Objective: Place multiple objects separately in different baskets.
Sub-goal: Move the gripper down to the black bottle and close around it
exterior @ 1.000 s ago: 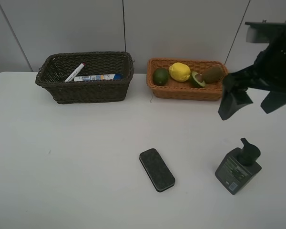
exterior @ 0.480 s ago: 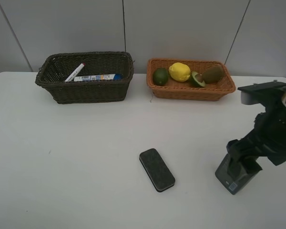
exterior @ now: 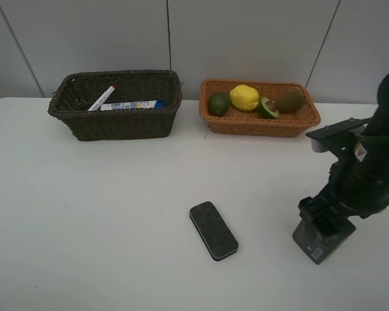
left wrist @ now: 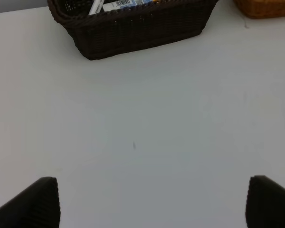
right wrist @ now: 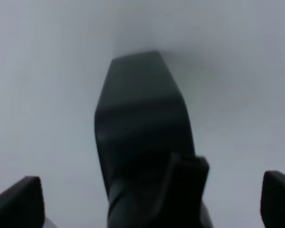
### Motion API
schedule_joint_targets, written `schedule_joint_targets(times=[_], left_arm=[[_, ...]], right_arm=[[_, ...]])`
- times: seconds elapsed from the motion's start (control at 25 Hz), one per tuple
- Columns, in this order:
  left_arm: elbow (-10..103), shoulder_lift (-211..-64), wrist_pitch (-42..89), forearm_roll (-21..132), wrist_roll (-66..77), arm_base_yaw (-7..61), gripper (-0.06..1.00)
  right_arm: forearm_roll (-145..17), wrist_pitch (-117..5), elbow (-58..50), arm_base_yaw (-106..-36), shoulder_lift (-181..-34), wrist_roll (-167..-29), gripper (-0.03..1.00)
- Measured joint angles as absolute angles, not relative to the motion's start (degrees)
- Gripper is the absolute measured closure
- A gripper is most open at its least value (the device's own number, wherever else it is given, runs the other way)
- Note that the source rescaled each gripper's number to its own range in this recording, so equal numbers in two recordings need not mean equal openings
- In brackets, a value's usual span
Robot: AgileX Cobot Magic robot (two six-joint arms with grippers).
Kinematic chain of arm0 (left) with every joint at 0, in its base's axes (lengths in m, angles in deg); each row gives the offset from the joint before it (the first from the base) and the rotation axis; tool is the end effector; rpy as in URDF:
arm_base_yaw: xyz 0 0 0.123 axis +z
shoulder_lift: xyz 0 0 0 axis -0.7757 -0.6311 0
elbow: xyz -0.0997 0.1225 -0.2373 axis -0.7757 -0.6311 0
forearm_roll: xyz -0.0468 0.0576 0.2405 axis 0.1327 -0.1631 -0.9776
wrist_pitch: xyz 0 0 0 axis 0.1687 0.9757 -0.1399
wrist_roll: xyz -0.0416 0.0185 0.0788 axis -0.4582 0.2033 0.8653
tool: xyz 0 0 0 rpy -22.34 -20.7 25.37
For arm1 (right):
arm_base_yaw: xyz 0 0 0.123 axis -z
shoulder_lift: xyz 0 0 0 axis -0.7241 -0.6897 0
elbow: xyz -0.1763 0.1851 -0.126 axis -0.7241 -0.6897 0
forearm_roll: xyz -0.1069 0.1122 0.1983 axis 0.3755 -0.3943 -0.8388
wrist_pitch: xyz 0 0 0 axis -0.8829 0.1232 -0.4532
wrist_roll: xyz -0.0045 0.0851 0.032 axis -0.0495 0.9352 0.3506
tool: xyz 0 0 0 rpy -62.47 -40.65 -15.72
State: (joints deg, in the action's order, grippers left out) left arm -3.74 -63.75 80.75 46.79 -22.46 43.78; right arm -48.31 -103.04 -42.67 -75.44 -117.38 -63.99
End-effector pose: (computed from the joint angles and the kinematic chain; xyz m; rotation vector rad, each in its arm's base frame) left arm -0.0083 -0.0060 0.2804 0.2445 2.0108 -0.1123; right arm 0.1926 0.0950 0.1841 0.6187 -3.0625 0.1962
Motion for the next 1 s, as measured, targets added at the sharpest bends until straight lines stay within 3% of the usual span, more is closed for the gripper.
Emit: schedule_joint_targets(times=[0.32,0.44,0.48,0.56,0.72,1.0], left_arm=[[-3.74,-63.75,80.75,46.79,-22.46,43.78,-0.05],[-3.74,-63.75,80.75,46.79,-22.46,43.78,-0.05],[-3.74,-63.75,80.75,46.79,-22.46,43.78,-0.05],[-3.74,-63.75,80.75,46.79,-22.46,43.78,-0.05],[-3.74,-63.75,80.75,46.79,-22.46,43.78,-0.05],[-3.74,-63.75,80.75,46.79,-22.46,43.78,-0.05]], right_arm=[[-47.56,-98.94,-42.67,-75.44,-123.67,-64.86,-0.01],[-47.59,-98.79,-42.62,-75.44,-124.35,-65.13,0.16],[-47.59,-98.79,-42.62,-75.44,-124.35,-65.13,0.16],[-47.59,-98.85,-42.44,-75.44,-124.46,-65.13,0.37],[-47.55,-99.32,-42.33,-75.44,-124.51,-65.24,0.93],[-47.55,-100.43,-42.16,-75.44,-124.69,-65.30,0.97]])
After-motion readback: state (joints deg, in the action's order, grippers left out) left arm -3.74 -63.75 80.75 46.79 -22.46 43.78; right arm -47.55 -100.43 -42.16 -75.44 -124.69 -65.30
